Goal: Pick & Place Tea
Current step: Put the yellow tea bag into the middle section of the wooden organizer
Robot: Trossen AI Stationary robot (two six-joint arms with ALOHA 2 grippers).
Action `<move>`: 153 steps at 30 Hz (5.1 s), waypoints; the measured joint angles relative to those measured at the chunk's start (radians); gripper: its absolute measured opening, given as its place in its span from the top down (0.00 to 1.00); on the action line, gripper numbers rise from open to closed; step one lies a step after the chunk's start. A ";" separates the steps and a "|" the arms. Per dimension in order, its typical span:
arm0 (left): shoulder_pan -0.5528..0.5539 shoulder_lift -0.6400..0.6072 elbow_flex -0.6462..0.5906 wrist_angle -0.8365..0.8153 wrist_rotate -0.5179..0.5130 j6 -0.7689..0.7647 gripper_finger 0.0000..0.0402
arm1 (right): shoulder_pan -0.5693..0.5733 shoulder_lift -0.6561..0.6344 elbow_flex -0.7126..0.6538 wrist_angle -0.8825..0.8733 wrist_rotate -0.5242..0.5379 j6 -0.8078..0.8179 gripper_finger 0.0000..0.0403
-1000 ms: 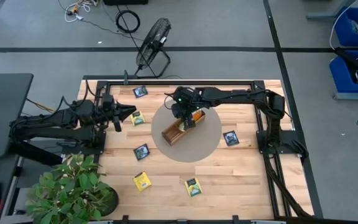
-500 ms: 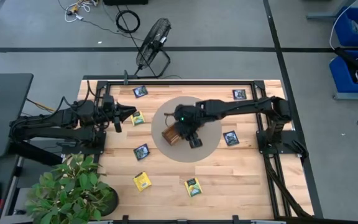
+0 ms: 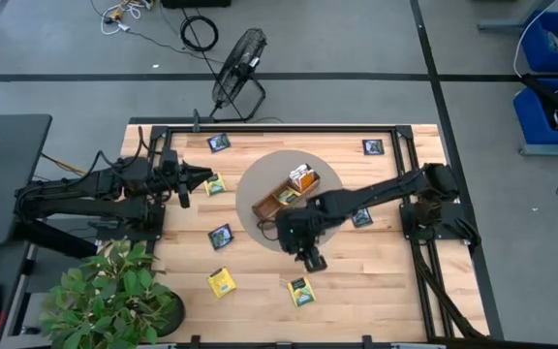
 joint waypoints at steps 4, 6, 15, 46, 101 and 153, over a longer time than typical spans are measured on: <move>0.000 0.000 0.000 -0.012 0.001 0.029 0.85 | 0.065 0.000 -0.041 0.103 0.002 0.103 0.61; 0.000 0.000 0.000 -0.012 0.001 0.043 0.85 | 0.103 0.000 -0.070 0.151 0.050 0.146 0.61; 0.000 0.000 0.000 -0.011 0.087 0.049 0.85 | 0.184 0.000 -0.210 0.278 0.184 0.346 0.57; 0.000 0.000 0.000 -0.034 0.088 0.015 0.85 | 0.250 0.073 -0.440 0.627 0.307 0.443 0.41; 0.000 0.006 0.000 -0.043 0.084 0.046 0.85 | 0.218 0.106 -0.141 0.195 0.504 0.377 1.00; 0.000 0.006 0.000 -0.043 0.084 0.051 0.85 | 0.199 0.159 -0.338 0.415 0.355 0.598 0.98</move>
